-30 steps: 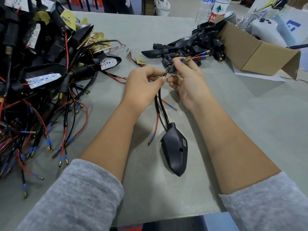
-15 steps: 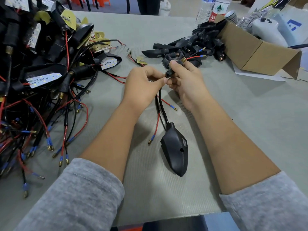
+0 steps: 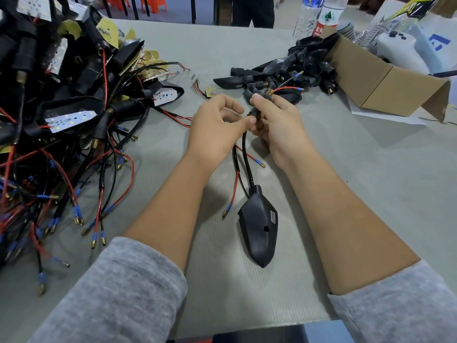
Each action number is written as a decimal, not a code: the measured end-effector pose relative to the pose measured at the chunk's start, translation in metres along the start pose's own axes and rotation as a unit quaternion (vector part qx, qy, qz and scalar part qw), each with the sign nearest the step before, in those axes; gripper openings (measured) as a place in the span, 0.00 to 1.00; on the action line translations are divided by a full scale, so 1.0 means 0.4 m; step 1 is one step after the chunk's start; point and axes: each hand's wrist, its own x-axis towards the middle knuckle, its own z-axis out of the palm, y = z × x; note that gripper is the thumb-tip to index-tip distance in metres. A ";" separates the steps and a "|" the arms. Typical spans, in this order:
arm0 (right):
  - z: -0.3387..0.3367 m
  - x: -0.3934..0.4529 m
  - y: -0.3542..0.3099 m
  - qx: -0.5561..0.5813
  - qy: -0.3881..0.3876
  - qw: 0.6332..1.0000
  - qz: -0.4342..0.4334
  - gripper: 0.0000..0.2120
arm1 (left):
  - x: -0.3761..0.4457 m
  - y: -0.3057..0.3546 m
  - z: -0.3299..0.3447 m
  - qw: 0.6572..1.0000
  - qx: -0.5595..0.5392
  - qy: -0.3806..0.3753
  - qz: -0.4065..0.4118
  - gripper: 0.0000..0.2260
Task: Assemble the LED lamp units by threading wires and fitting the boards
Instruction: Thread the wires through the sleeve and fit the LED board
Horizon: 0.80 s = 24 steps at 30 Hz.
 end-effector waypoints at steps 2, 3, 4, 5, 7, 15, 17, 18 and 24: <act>-0.001 0.001 0.000 0.016 0.013 1.000 0.000 0.07 | 0.000 -0.001 0.001 0.999 0.030 -0.013 -0.010 0.06; -0.002 0.001 -0.001 0.029 0.020 0.999 0.000 0.07 | 0.000 -0.002 0.001 0.998 0.051 -0.026 -0.012 0.06; -0.004 0.001 -0.001 0.045 0.027 0.999 0.000 0.07 | -0.001 -0.002 0.001 0.996 0.074 -0.044 -0.013 0.07; -0.006 0.001 -0.002 0.060 0.033 0.998 0.000 0.07 | -0.002 -0.002 0.001 0.993 0.097 -0.062 -0.016 0.08; -0.009 0.001 -0.005 0.074 0.044 0.996 0.004 0.07 | -0.005 0.001 0.002 0.987 0.130 -0.087 -0.023 0.10; -0.002 0.002 -0.003 -0.007 0.014 1.000 0.022 0.05 | 0.000 -0.007 0.007 0.993 0.086 -0.076 -0.006 0.06; -0.004 0.006 -0.001 -0.020 0.017 0.999 0.028 0.04 | 0.000 -0.011 0.012 0.993 0.088 -0.075 0.006 0.06; -0.005 0.008 -0.001 -0.019 0.018 0.999 0.028 0.04 | -0.001 -0.012 0.013 0.993 0.087 -0.076 0.010 0.06; -0.011 0.011 0.004 0.006 0.010 1.000 0.018 0.03 | -0.003 -0.008 0.011 0.994 0.076 -0.075 0.024 0.05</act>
